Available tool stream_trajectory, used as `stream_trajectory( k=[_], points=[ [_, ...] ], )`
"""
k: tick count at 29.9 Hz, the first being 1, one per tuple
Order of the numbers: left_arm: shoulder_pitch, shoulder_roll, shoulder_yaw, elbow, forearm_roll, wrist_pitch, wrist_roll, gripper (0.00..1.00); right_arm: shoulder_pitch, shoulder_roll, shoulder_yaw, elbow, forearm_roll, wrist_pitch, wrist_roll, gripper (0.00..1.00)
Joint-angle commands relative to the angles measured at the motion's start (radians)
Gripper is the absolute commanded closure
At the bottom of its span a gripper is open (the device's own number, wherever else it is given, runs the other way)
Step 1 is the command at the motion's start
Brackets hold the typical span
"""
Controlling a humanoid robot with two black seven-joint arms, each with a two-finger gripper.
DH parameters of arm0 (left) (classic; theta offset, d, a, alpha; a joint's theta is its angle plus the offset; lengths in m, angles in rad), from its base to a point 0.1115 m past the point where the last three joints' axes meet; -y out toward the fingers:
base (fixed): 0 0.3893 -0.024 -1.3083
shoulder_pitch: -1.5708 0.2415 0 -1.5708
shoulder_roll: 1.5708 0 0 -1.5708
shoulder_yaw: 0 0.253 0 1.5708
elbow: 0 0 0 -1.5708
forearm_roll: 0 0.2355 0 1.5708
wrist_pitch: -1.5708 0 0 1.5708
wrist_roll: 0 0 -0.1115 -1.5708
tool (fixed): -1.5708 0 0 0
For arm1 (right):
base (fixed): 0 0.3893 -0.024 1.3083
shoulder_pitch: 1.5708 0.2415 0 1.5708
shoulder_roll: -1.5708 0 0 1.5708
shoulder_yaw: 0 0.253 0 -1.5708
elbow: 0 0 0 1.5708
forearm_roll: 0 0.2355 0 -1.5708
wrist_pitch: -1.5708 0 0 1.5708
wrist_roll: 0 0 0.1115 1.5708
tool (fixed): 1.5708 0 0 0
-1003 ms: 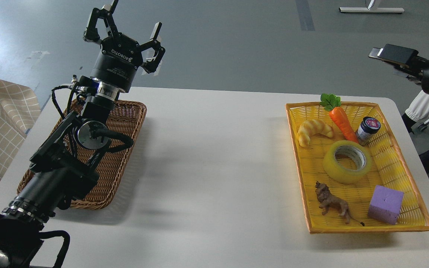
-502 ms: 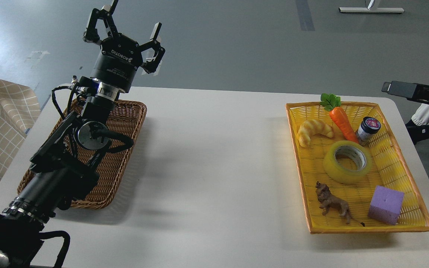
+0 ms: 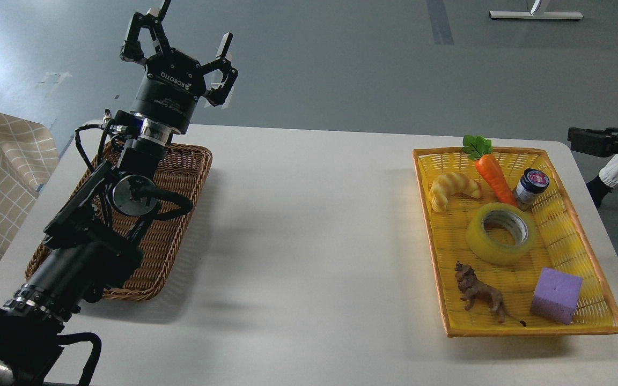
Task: Place and transfer tape with both arms
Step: 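Swing the right gripper outward and lower it toward the tape roll, then insert the right gripper into the tape roll's hole and grip it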
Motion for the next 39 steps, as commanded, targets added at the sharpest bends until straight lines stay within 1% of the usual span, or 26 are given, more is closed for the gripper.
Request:
stream_trajectory(
  k=[1,6,12,21,29,39],
  points=[
    [0.002,0.002,-0.001,0.0,0.0,0.0,0.0,0.02,0.009,-0.035,-0.069,0.047,-0.043,0.0,0.001,0.0],
    [0.002,0.002,-0.003,0.0,-0.001,0.0,0.0,0.02,0.0,-0.042,-0.091,0.069,-0.12,0.0,0.001,0.0],
    [0.002,0.005,0.0,-0.002,0.0,0.0,0.0,0.02,-0.022,-0.025,-0.16,0.061,-0.129,0.0,0.0,0.0],
    [0.0,0.003,-0.003,-0.003,0.0,0.0,0.0,0.02,-0.054,0.113,-0.158,-0.002,-0.102,0.0,-0.011,0.01],
    [0.002,0.006,-0.006,-0.003,-0.001,0.0,-0.002,0.02,-0.103,0.122,-0.169,-0.01,-0.105,0.0,-0.016,0.02],
    [0.002,0.006,-0.006,-0.002,-0.001,0.0,-0.003,0.02,-0.12,0.184,-0.171,-0.1,-0.108,0.0,-0.025,0.03]
  ],
)
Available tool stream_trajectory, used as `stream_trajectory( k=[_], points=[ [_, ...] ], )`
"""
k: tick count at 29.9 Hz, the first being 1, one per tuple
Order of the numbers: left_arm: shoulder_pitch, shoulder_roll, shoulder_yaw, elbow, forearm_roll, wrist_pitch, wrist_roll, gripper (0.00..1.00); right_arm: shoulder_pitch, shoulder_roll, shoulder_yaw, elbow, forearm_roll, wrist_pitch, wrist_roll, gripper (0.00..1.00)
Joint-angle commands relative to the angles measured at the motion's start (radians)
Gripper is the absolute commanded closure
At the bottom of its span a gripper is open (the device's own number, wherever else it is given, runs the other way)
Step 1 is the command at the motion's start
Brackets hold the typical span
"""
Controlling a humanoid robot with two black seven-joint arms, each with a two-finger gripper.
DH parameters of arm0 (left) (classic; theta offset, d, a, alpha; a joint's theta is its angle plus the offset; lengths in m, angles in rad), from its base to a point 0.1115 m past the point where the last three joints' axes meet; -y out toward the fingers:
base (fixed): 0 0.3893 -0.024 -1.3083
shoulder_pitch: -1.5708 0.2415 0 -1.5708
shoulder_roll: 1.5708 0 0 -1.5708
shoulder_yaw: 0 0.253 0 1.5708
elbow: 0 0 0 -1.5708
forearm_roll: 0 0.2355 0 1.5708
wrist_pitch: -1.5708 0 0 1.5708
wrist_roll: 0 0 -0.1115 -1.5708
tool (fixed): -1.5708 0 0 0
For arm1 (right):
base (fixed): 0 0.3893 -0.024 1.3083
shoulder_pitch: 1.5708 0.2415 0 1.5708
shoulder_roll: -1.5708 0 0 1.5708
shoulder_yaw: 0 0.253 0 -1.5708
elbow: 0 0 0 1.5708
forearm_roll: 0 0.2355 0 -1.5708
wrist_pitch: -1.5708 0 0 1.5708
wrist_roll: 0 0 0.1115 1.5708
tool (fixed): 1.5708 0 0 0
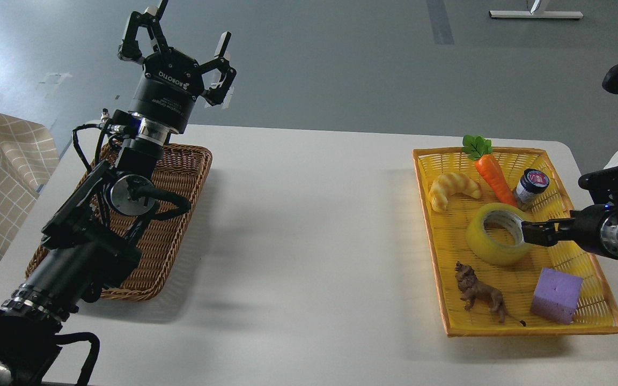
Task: Place and transfer tape with both arms
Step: 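Insert the right gripper into the tape roll's hole and grip it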
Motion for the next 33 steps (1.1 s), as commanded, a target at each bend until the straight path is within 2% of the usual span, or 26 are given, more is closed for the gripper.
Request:
stream_trajectory(
  k=[1,4,10,12,14,17,18,23,24,33],
  points=[
    [0.0,0.0,0.0,0.001,0.0,0.0,0.0,0.02,0.004,0.033,0.0,-0.031,-0.002,0.0,-0.001,0.03],
    [0.0,0.001,0.0,0.001,0.0,0.0,0.0,0.02,0.008,0.058,0.0,-0.049,-0.011,0.0,-0.001,0.04],
    [0.013,0.003,0.0,0.001,0.0,0.0,0.0,0.02,0.005,0.09,-0.001,-0.068,-0.01,0.0,0.0,0.12],
    [0.013,0.003,0.0,0.001,0.0,0.0,0.0,0.02,0.004,0.099,-0.001,-0.072,-0.01,0.0,0.002,0.24],
    [0.014,0.003,0.0,0.001,0.0,0.0,0.0,0.02,0.001,0.102,-0.001,-0.072,-0.01,0.0,0.002,0.42],
    [0.014,0.003,0.0,0.003,0.0,0.0,0.0,0.02,0.007,0.102,-0.001,-0.071,-0.01,0.0,0.002,0.5],
    [0.016,0.005,0.0,0.001,0.0,0.0,0.0,0.02,0.01,0.102,-0.001,-0.072,-0.01,0.0,0.002,0.59],
    [0.016,0.003,0.0,0.001,0.0,0.0,0.0,0.02,0.015,0.104,0.0,-0.074,-0.01,0.0,0.002,0.78],
    [0.016,0.005,0.0,0.003,-0.002,0.0,0.0,0.02,0.015,0.104,0.0,-0.074,-0.008,0.0,0.0,0.86],
    [0.02,0.005,0.0,0.004,0.0,0.0,0.0,0.02,0.013,0.107,0.004,-0.077,0.01,0.0,0.0,0.88]
  ],
)
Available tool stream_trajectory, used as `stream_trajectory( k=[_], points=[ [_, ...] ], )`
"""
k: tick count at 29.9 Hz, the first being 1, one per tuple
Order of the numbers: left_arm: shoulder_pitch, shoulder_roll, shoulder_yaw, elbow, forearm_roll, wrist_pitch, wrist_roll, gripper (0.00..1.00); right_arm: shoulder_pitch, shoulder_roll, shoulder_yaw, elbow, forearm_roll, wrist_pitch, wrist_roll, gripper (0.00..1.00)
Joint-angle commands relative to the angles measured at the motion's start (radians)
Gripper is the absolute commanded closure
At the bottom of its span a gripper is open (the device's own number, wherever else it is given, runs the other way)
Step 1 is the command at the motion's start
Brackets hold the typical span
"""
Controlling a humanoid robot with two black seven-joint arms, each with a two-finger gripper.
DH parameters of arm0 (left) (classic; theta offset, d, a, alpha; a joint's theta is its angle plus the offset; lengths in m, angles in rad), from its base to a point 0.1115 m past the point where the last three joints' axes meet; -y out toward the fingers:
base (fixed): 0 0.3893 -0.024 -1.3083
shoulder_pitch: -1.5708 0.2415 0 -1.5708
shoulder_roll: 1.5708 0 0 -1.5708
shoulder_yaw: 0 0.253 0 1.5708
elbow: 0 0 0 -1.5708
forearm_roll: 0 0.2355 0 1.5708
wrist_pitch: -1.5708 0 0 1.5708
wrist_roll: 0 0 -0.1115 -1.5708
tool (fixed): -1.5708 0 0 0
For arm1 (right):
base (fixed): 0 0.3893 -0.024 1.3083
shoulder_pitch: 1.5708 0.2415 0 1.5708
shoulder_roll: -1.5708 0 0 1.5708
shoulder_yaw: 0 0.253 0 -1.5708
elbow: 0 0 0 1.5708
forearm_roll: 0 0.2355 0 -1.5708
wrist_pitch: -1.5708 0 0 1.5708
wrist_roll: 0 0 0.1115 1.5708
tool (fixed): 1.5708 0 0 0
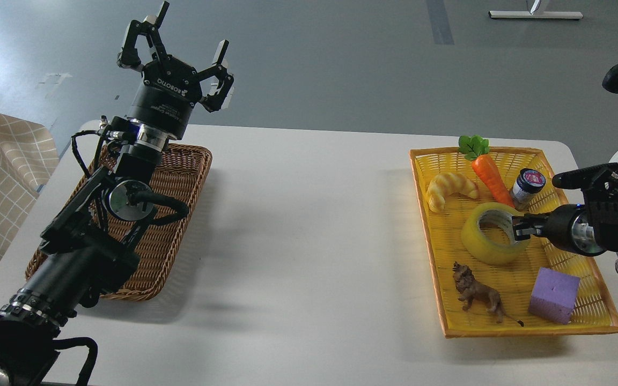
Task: Place and transfer tape with both arms
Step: 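Insert the right gripper into the tape roll's hole and grip it, then lift the tape roll with the right gripper and carry it toward the table center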
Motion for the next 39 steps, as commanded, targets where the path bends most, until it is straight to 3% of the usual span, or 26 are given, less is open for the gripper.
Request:
stream_trajectory(
  k=[1,5,16,22,30,39],
  points=[
    [0.0,0.0,0.0,0.0,0.0,0.0,0.0,0.02,-0.001,0.0,0.001,0.001,0.001,0.0,0.0,0.91],
    [0.002,0.0,0.0,0.002,-0.001,0.0,0.0,0.02,0.0,0.0,0.001,0.001,0.003,0.0,0.0,1.0],
    [0.002,-0.002,0.0,0.002,0.0,0.0,0.0,0.02,0.057,-0.021,0.065,0.047,0.054,0.0,0.0,1.0],
    [0.002,-0.002,0.001,0.002,0.0,0.0,0.0,0.02,0.094,-0.044,0.108,0.148,0.072,0.0,0.002,1.0],
    [0.002,-0.003,0.002,0.002,0.0,0.0,0.002,0.02,0.25,-0.018,0.106,0.225,0.127,0.0,0.0,1.0],
    [0.002,-0.005,0.003,0.002,0.002,0.0,0.002,0.02,0.338,0.233,0.064,0.197,0.144,0.0,-0.002,1.0]
  ],
)
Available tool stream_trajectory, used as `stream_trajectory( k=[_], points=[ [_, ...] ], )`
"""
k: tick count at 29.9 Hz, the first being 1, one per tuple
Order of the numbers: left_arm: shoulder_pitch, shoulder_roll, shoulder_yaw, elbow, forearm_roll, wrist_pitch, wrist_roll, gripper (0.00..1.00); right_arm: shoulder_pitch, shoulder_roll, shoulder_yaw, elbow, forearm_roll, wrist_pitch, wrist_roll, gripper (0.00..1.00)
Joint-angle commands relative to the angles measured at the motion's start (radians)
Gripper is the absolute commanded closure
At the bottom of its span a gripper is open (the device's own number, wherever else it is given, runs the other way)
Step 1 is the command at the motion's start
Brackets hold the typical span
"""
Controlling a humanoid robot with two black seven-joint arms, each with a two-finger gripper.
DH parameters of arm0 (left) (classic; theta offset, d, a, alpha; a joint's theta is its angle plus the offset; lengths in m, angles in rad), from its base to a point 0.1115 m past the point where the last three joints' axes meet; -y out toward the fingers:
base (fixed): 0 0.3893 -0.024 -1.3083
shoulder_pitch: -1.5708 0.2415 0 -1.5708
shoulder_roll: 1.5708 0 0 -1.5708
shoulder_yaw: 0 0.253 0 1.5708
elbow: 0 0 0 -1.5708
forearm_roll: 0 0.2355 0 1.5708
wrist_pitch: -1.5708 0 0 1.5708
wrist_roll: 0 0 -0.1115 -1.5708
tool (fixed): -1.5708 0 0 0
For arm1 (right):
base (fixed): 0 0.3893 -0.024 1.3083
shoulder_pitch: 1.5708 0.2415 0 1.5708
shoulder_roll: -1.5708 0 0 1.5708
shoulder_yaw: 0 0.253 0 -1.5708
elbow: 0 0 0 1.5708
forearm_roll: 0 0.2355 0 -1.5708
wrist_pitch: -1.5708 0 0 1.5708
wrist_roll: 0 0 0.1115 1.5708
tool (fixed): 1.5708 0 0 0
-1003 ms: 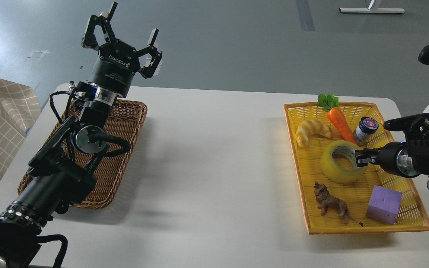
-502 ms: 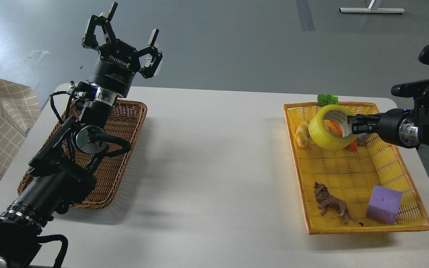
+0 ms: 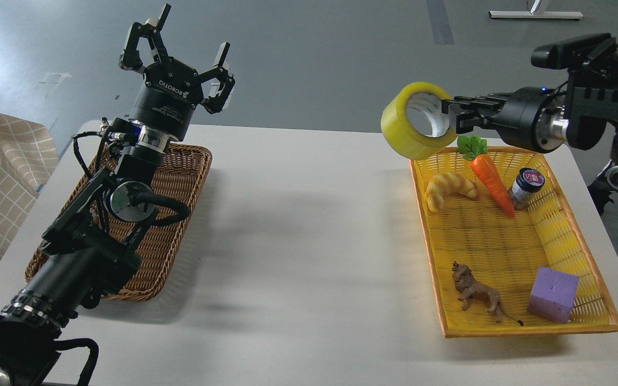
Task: Place and transfer tape with both arms
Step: 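Lift the tape roll with the right gripper and carry it toward the table center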
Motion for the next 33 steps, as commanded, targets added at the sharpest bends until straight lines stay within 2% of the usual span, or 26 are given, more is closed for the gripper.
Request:
stream_trajectory(
  k=[1,18,27,33],
  points=[
    [0.0,0.002,-0.002,-0.001,-0.001,0.0,0.0,0.02,0.014,0.1,-0.042,-0.019,-0.001,0.0,-0.001,1.0],
    [0.008,0.002,0.0,0.001,-0.001,0.0,-0.002,0.02,0.024,0.303,-0.281,-0.197,-0.01,0.0,-0.001,1.0],
    [0.015,0.002,-0.002,-0.001,-0.001,0.0,-0.002,0.02,0.021,0.444,-0.309,-0.37,-0.016,0.0,-0.001,1.0],
    [0.015,0.002,-0.002,-0.001,-0.001,0.0,-0.002,0.02,0.032,0.493,-0.37,-0.414,-0.038,0.0,-0.002,1.0]
  ],
)
